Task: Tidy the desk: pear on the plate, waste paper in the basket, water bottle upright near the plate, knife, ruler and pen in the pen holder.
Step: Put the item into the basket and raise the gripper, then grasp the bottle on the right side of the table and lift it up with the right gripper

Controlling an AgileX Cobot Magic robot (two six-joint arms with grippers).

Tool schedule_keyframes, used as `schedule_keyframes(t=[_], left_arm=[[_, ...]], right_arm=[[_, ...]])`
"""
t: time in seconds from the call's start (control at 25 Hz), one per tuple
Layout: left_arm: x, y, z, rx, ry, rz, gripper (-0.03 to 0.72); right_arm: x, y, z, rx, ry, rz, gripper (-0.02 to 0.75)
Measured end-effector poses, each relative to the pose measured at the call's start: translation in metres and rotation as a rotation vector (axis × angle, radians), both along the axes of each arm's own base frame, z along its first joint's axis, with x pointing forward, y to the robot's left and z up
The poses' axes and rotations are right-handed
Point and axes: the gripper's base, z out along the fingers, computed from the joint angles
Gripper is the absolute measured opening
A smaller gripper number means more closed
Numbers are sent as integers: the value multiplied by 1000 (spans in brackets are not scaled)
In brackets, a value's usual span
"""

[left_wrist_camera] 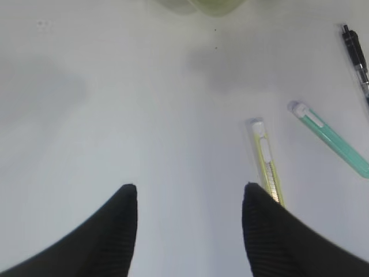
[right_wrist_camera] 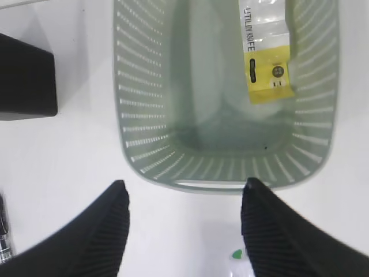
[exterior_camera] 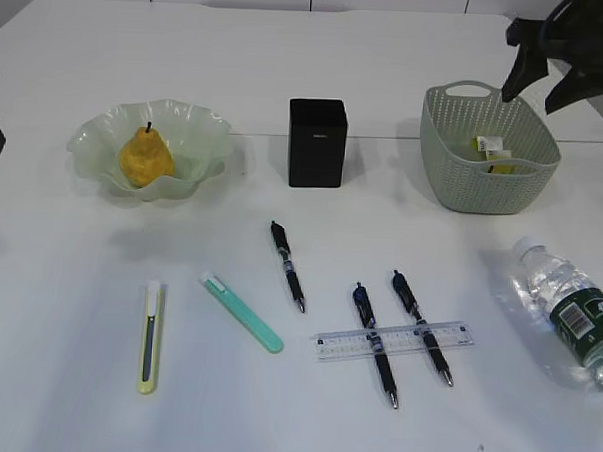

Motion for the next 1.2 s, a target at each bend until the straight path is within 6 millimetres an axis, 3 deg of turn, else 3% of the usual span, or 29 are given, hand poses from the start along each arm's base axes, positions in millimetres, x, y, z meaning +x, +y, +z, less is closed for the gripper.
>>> schedule_keyframes(t=[0.24, 0.4, 0.64, 0.8, 0.96, 1.2], left_arm=[[-1, 3, -1, 35, 6, -6, 402], [-1, 3, -1, 45, 14, -8, 402], [-2, 2, -1, 23, 20, -5, 400], [-2, 1, -1, 16, 27, -5, 400], [-2, 1, -1, 14, 27, -5, 398], [-2, 1, -1, 14, 29, -5, 395]], right_arm=[[-21, -1, 36, -38, -46, -11, 455], [-45, -3, 40, -77, -3, -14, 455], [-94, -3, 24, -132, 123, 32, 455], [-117, -5, 3, -172, 220, 73, 455], [-129, -4, -22, -184, 312, 130, 455], [-127, 3, -28, -259, 283, 188, 473]])
